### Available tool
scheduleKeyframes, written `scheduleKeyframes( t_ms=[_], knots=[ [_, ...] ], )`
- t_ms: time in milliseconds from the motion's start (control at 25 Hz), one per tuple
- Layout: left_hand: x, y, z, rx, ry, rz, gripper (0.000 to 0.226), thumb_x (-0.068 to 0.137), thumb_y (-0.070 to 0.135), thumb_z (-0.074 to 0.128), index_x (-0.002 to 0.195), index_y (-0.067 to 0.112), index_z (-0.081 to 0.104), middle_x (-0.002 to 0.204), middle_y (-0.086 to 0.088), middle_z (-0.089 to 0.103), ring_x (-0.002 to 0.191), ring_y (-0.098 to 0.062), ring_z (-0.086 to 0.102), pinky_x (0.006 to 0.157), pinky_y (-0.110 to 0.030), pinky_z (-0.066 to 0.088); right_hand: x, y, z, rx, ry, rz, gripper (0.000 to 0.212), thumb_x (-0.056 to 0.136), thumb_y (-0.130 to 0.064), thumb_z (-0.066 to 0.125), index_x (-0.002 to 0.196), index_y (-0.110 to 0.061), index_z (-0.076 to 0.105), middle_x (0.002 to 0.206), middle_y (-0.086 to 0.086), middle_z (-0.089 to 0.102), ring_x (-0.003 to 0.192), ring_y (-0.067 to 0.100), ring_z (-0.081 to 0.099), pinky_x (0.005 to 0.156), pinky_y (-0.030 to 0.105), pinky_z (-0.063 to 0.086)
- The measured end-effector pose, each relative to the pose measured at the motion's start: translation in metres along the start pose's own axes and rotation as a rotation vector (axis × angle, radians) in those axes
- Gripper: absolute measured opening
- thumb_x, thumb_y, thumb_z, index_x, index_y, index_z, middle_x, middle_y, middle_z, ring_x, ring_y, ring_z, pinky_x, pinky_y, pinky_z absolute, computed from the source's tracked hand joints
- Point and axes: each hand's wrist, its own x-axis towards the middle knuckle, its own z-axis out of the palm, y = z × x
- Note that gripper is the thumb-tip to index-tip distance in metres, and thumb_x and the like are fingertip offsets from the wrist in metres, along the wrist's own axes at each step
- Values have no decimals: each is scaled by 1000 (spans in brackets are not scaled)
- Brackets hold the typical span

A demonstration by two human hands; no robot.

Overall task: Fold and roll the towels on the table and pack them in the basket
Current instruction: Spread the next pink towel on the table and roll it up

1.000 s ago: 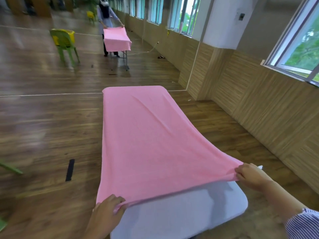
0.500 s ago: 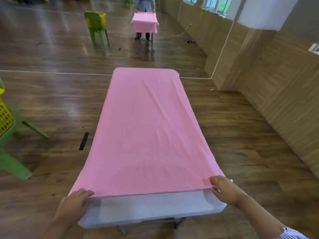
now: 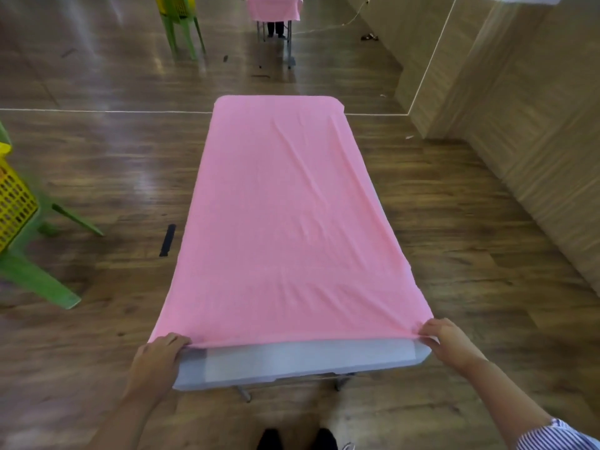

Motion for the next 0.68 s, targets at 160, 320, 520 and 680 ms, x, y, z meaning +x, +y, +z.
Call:
scheduleKeyframes(
  t_ms=[160,320,520,680],
  knots=[
    [-8,-7,-2,23,-4,-2,33,67,23,39,86,28,65,82,11,62,69,-18,64,55,-26,28,-10,-5,1,26,-42,157,15,75,-3,74,86,-12,74,90,-2,69,85,19,54,80,27,40],
    [-7,-2,1,-53,59,21,33,79,30,37,86,19,68,85,5,65,72,-22,65,58,-32,39,-19,-15,-2,24,23,166,18,75,2,73,87,-11,73,92,3,69,80,29,61,75,36,49],
    [-15,-3,0,49,43,-85,34,77,31,36,86,24,69,84,8,67,73,-20,67,64,-38,32,-16,-23,-14,135,11,288,15,86,-3,61,97,-8,69,91,-7,64,80,10,59,76,22,39],
    [-11,2,1,56,56,-94,33,82,34,35,87,25,67,86,9,66,75,-20,66,68,-41,34,-12,-23,-22,46,43,167,11,81,-4,66,80,-14,68,75,-7,59,63,6,51,63,16,37]
  ],
)
